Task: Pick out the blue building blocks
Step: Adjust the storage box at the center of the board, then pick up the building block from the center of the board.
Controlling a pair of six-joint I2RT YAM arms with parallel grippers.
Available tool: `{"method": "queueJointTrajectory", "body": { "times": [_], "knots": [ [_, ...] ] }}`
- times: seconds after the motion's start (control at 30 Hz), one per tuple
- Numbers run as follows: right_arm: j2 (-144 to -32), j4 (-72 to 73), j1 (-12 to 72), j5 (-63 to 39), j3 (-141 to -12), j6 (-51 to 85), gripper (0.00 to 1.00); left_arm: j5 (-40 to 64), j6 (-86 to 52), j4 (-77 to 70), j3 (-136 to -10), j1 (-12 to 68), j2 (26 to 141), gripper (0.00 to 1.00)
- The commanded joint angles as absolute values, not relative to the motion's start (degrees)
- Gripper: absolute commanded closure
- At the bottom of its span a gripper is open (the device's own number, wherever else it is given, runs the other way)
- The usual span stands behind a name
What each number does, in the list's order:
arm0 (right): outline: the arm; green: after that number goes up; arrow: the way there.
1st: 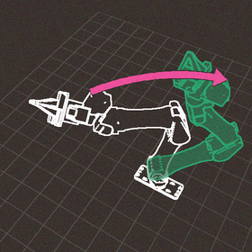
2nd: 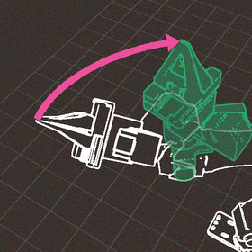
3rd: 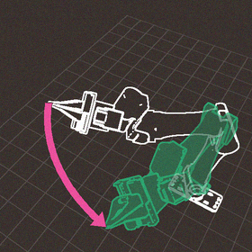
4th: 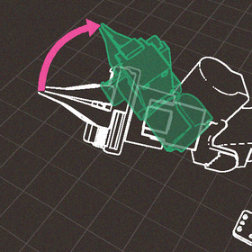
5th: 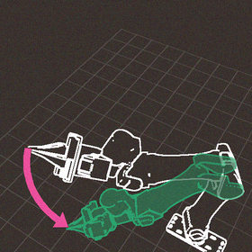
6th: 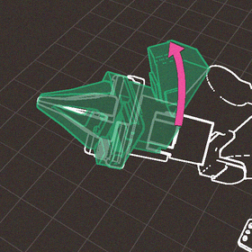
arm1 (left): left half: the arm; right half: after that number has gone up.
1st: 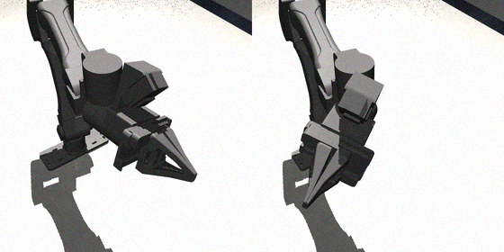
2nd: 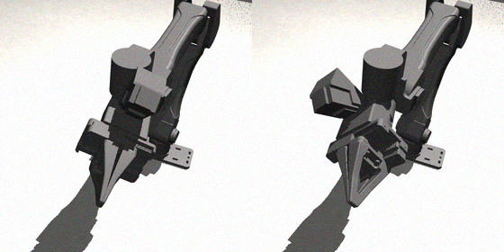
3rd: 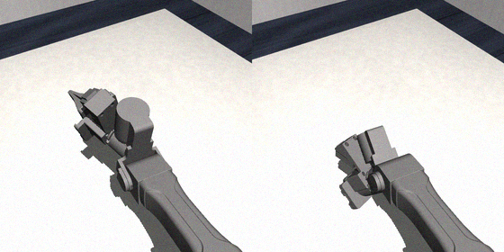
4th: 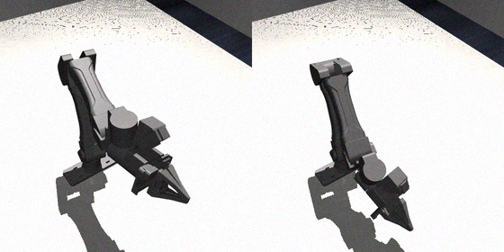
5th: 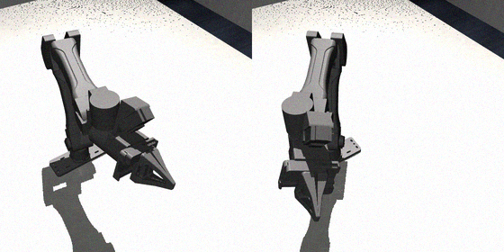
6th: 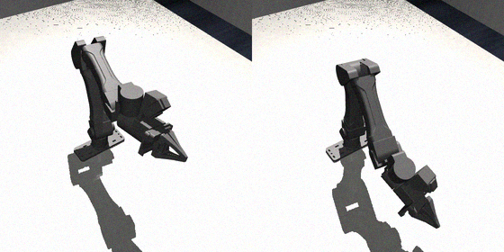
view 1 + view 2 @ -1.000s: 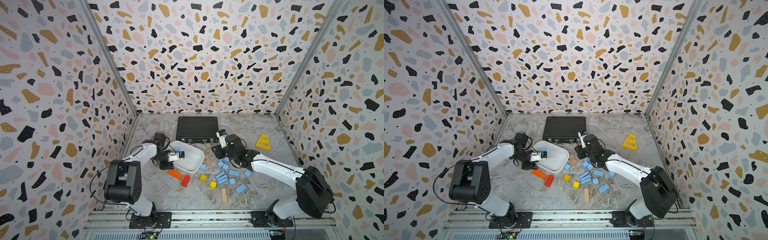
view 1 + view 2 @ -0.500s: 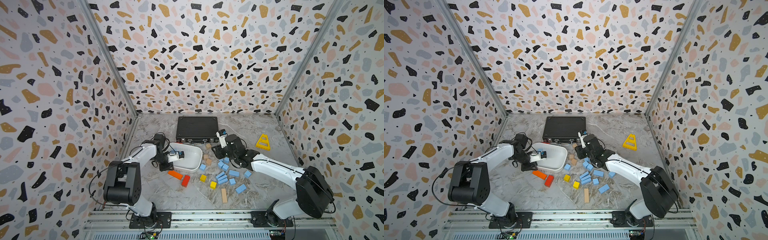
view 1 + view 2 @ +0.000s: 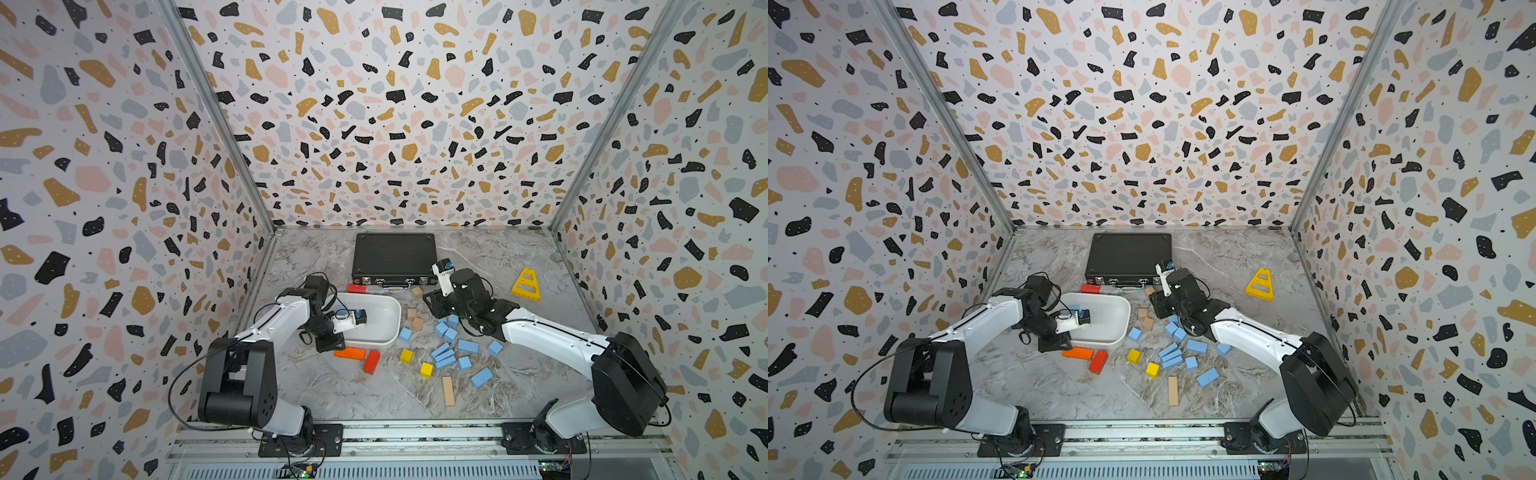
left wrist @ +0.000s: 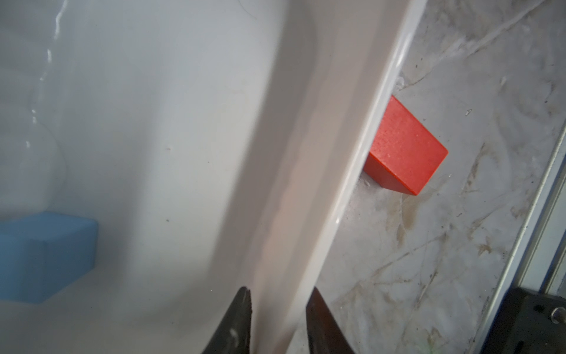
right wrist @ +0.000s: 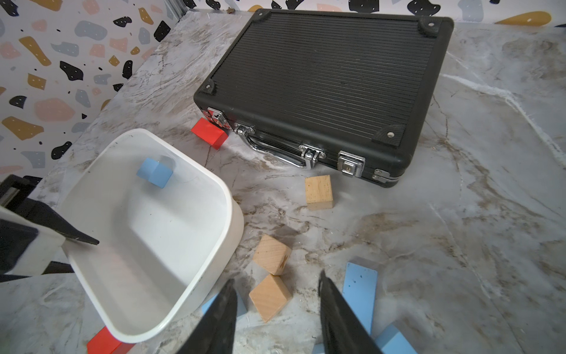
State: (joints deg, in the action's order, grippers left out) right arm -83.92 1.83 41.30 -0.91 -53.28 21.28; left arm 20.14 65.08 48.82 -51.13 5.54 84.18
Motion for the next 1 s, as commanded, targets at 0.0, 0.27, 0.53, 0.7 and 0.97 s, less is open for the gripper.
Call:
{"method": "queueJointTrajectory", "body": {
  "times": [0.0,0.27,0.53,0.7,0.97],
  "knots": [
    [-82.1,-1.9,41.1,-1.4,-55.7,22.1,0.53,20.5,63.9,52.5,-51.8,5.8,82.7,0.6],
    [-81.0,-17.6,35.4,-6.0,-60.7,21.0,0.52,29.0,59.5,57.9,-61.4,6.0,79.3,0.38],
    [-77.9,-16.0,22.8,-13.4,-55.4,26.7,0.52,28.2,71.8,65.6,-77.1,13.7,84.3,0.34],
    [-73.4,-12.7,18.2,-16.3,-50.0,31.2,0.52,19.9,75.9,65.0,-81.2,23.3,89.8,0.35],
    [-64.7,-10.5,15.5,-15.0,-42.2,34.1,0.52,13.5,72.7,59.8,-82.0,36.3,97.9,0.35]
  ]
}}
